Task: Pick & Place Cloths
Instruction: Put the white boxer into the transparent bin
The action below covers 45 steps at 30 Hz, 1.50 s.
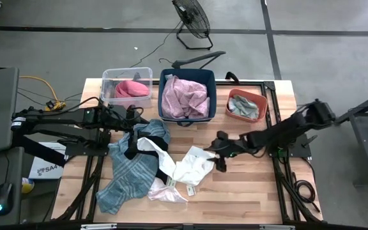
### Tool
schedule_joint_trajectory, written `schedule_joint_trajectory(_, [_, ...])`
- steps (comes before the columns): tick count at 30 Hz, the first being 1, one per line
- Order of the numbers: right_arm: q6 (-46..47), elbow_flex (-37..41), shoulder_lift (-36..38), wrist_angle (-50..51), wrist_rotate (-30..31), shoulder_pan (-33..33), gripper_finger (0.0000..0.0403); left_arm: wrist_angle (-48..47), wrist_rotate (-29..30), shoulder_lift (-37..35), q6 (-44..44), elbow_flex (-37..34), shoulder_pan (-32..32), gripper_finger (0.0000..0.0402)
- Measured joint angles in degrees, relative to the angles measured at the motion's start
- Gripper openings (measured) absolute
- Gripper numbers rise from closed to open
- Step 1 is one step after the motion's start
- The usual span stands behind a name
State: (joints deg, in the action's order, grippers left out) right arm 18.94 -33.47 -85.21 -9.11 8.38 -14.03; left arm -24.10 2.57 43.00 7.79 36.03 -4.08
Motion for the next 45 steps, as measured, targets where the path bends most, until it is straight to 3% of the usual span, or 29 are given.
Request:
schedule_joint_trajectory(9, [-2.9,0.0,-10.7,-8.7,-1.3,-1.4,0.0247,0.0,0.0,0.0,0.0,0.0,0.0,0.0243])
schedule_joint_trajectory(19, [-4.6,-0.2,-13.4,-8.2,1.6,-1.7,0.0236,0.0,0.0,0.0,0.0,0.0,0.0,0.0243])
schedule_joint_trajectory(25, [-3.8,-0.3,-13.4,-3.8,2.2,-1.7,0.0166,0.0,0.0,0.0,0.0,0.0,0.0,0.0243])
schedule_joint_trajectory(33, [3.5,-0.2,-13.2,-3.0,2.0,-1.7,0.0015,0.0,0.0,0.0,0.0,0.0,0.0,0.0243])
schedule_joint_trajectory(40, [6.5,0.3,-9.6,-5.7,1.3,-1.8,0.0005,0.0,0.0,0.0,0.3,0.0,0.0,0.0243])
schedule_joint_trajectory(45, [4.7,0.2,-3.5,-7.7,4.4,-1.9,0.0004,0.0,0.0,0.0,0.3,0.0,0.0,0.0243])
